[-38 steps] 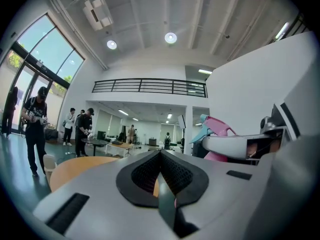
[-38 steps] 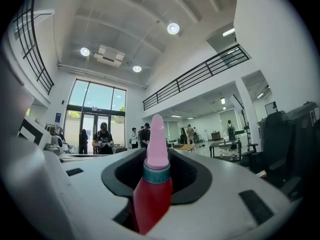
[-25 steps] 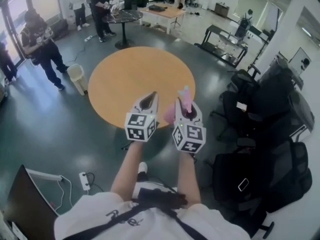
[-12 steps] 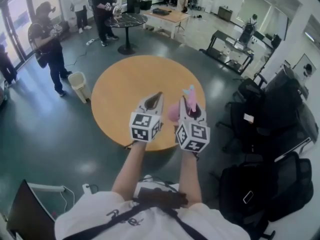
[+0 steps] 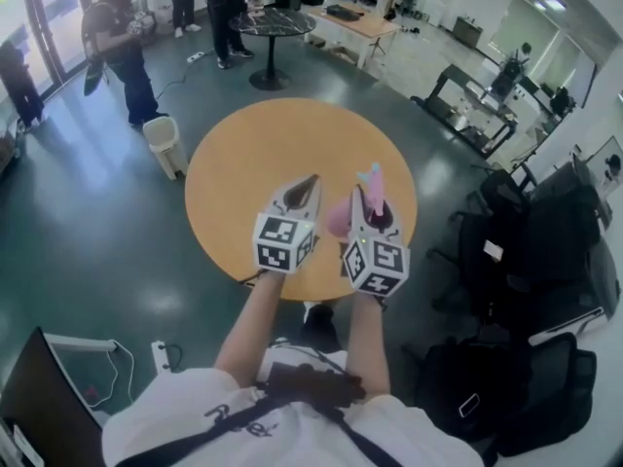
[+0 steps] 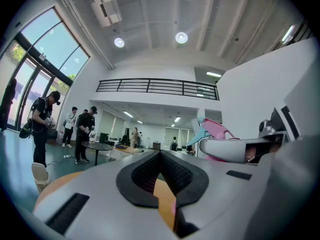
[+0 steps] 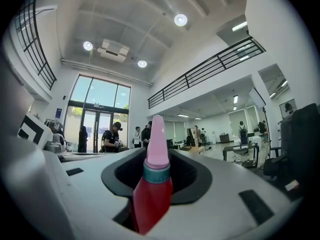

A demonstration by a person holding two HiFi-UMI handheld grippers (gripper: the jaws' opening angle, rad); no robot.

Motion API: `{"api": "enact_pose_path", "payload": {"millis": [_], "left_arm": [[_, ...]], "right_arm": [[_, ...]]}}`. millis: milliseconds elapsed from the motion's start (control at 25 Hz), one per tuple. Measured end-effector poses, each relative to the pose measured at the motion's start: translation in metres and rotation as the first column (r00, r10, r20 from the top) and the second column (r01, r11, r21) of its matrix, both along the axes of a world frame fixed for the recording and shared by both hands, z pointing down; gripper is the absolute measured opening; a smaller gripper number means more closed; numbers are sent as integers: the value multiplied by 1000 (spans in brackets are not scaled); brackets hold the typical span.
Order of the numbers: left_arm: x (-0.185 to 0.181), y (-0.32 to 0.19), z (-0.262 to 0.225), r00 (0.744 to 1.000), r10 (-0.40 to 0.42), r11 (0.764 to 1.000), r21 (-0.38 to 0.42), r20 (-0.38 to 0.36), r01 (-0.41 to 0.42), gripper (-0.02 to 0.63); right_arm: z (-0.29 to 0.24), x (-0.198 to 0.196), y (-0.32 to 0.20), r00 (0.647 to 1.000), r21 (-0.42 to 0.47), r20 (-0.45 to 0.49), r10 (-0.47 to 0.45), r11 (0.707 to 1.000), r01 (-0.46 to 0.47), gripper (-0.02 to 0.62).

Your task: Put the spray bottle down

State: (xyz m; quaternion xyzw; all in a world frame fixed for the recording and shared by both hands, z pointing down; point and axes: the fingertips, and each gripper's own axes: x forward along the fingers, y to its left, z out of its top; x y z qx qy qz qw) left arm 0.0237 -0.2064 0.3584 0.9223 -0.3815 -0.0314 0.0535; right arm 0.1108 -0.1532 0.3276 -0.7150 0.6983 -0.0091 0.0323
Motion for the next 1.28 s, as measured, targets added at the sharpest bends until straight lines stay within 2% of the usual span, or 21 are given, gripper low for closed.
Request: {"api": "enact_pose_path", "payload": {"millis": [400, 680, 920, 1280], "left_arm": [[11, -59, 12, 1000, -31, 999, -28, 2, 31, 14], [42, -91, 46, 999, -18, 995, -95, 30, 21, 14], [46, -117, 81, 992, -45, 994, -97, 118, 56, 14], [57, -146, 117, 989, -52, 980, -184, 140, 78, 14]], "right_arm": [[14, 1, -63, 998, -23, -3, -56, 998, 56, 158], [34, 33, -104, 999, -52, 23, -43, 998, 44, 158], [78, 38, -136, 996, -141, 64, -69, 987, 77, 158], [127, 51, -174, 993, -244, 90, -75, 965, 95, 158]]}}
